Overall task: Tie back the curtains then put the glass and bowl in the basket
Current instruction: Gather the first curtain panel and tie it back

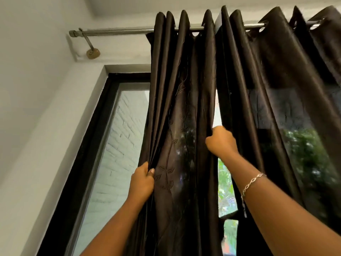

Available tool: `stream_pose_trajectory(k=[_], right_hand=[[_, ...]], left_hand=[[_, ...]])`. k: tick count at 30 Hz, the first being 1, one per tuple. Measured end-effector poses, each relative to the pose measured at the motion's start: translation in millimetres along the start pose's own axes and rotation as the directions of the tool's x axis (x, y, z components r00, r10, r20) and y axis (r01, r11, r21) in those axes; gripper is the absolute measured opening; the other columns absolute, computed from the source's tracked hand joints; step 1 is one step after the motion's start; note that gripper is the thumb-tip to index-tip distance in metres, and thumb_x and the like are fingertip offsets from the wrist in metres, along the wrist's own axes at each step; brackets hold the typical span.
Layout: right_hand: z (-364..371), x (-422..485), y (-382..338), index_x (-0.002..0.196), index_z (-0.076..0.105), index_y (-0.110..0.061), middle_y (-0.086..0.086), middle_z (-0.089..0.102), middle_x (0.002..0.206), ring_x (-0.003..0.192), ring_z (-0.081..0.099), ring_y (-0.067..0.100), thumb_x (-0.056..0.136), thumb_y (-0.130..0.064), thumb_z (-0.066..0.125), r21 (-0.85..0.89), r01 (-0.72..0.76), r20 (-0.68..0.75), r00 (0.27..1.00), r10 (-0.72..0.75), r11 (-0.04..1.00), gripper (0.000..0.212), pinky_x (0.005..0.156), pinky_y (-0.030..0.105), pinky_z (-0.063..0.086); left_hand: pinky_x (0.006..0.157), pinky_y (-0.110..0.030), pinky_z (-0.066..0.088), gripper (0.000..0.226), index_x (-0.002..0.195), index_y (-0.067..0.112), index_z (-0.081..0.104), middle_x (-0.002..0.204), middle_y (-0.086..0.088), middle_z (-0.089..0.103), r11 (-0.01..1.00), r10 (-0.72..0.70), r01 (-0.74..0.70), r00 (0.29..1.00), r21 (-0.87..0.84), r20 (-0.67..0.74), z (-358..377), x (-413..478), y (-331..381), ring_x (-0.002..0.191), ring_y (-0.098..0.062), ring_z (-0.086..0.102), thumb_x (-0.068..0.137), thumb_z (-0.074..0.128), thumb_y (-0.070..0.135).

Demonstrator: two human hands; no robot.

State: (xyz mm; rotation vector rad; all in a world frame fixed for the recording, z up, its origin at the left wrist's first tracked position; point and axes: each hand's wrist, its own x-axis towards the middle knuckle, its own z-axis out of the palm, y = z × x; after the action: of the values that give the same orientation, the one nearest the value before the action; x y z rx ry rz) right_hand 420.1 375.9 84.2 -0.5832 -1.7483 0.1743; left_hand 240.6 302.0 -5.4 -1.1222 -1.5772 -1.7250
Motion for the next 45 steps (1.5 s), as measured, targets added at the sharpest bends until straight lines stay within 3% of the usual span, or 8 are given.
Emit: stream_pose_trajectory(k=[4, 17, 21, 24, 30, 35, 41, 45], right_hand=[[35.9, -36.6, 6.3, 0.073, 0.042, -0.007, 0.022, 0.057, 0.104, 0.105, 0.055, 0.039, 0.088, -0.006, 0.047, -0.054, 0.078, 0.071, 0.995, -0.074, 0.996, 0.016, 0.072, 0.033, 0.038], [113.0, -106.7, -9.7, 0.113, 0.051, -0.007, 0.02, 0.06, 0.114, 0.108, 0.055, 0.04, 0.088, -0.008, 0.046, -0.076, 0.142, 0.183, 0.975, -0.126, 0.987, 0.026, 0.081, 0.04, 0.045], [133.7, -118.1, -13.6, 0.136, 0.038, -0.011, 0.019, 0.059, 0.119, 0.108, 0.055, 0.039, 0.087, -0.005, 0.044, 0.068, 0.224, 0.184, 0.955, -0.233, 0.972, 0.05, 0.077, 0.039, 0.042], [136.4, -126.9, -14.5, 0.123, 0.048, -0.001, 0.02, 0.06, 0.114, 0.101, 0.057, 0.04, 0.085, -0.007, 0.045, 0.283, 0.209, 0.193, 0.944, -0.269, 0.936, 0.039, 0.07, 0.035, 0.037], [137.0, -134.3, 1.4, 0.12, 0.059, -0.011, 0.01, 0.067, 0.108, 0.099, 0.063, 0.024, 0.082, -0.014, 0.054, 0.542, 0.129, 0.197, 0.941, -0.275, 0.831, 0.038, 0.078, 0.031, 0.047], [151.3, -124.2, 14.7, 0.143, 0.031, -0.013, 0.009, 0.033, 0.15, 0.138, 0.032, 0.021, 0.083, -0.034, 0.066, 0.597, -0.035, 0.216, 0.969, -0.118, 0.802, 0.073, 0.113, 0.04, 0.028], [151.4, -126.5, 30.4, 0.129, 0.042, -0.01, 0.006, 0.06, 0.122, 0.105, 0.062, 0.023, 0.081, -0.032, 0.069, 0.818, -0.453, 0.418, 0.891, 0.176, 0.354, 0.059, 0.091, 0.04, 0.053], [146.4, -143.5, 49.0, 0.114, 0.062, -0.003, 0.009, 0.07, 0.101, 0.081, 0.069, 0.017, 0.088, -0.028, 0.06, 0.732, -0.625, 0.641, 0.767, 0.038, 0.273, 0.037, 0.065, 0.025, 0.058]], left_hand=[[0.104, -0.041, 0.039, 0.036, 0.13, -0.001, 0.047, 0.128, -0.02, 0.055, 0.999, -0.028, 0.028, 1.0, 0.024, -0.004, 2.9, -0.5, 0.2, 0.12, -0.033, 0.05, 0.096, 0.042, 0.011], [0.075, -0.024, 0.039, 0.016, 0.1, 0.008, 0.054, 0.097, -0.012, 0.057, 1.0, 0.012, -0.012, 0.999, -0.011, 0.047, -9.8, -10.4, 5.1, 0.089, -0.02, 0.053, 0.096, 0.038, 0.006], [0.089, -0.037, 0.043, 0.029, 0.102, -0.002, 0.055, 0.106, -0.019, 0.061, 0.995, -0.036, 0.046, 0.992, -0.086, 0.12, -7.8, -13.3, 9.3, 0.102, -0.03, 0.057, 0.099, 0.038, 0.021], [0.088, -0.035, 0.043, 0.039, 0.09, 0.005, 0.055, 0.095, -0.006, 0.059, 0.986, -0.054, 0.079, 0.983, -0.144, 0.174, -7.2, -21.7, 13.2, 0.097, -0.023, 0.055, 0.092, 0.047, 0.043], [0.092, -0.042, 0.047, 0.025, 0.113, -0.004, 0.053, 0.114, -0.021, 0.058, 0.999, -0.044, 0.04, 0.986, 0.028, 0.159, -18.4, -19.8, 2.4, 0.106, -0.033, 0.056, 0.094, 0.043, 0.009], [0.096, -0.045, 0.047, 0.027, 0.118, 0.0, 0.053, 0.12, -0.019, 0.058, 0.999, -0.036, 0.04, 0.977, -0.014, 0.211, -32.4, -29.5, 0.2, 0.109, -0.031, 0.057, 0.095, 0.042, 0.008], [0.093, -0.042, 0.05, 0.028, 0.117, 0.004, 0.056, 0.113, -0.014, 0.063, 0.989, 0.003, 0.029, 0.976, -0.143, 0.217, -44.8, -45.5, 0.2, 0.103, -0.027, 0.061, 0.093, 0.042, 0.002], [0.092, -0.045, 0.051, 0.027, 0.113, 0.005, 0.058, 0.107, -0.013, 0.064, 0.982, 0.002, 0.039, 0.977, -0.185, 0.214, -49.3, -69.9, -15.0, 0.102, -0.029, 0.062, 0.091, 0.044, -0.002]])
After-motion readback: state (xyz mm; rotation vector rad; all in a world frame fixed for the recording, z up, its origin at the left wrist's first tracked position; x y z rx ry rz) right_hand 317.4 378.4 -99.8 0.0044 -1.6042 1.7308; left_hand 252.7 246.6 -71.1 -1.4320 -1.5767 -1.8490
